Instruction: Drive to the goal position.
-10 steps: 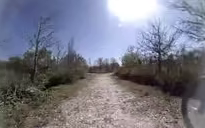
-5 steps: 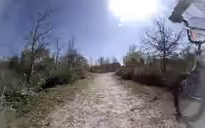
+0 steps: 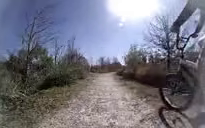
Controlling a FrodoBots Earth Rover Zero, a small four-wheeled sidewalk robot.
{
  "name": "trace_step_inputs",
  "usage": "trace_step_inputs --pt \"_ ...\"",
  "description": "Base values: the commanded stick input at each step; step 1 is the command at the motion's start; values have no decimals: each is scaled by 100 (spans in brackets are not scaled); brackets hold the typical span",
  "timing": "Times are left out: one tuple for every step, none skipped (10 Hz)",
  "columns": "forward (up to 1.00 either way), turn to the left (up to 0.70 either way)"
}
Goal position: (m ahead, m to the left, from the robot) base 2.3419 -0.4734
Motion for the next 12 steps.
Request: trace_step_inputs --pt "70 0" --pt "70 0" --pt "70 0" --pt "70 0" --pt "70 0" --pt "70 0" --pt "70 0" --pt "52 0" --pt "13 0" --pt "70 0" --pt "70 0" --pt "70 0"
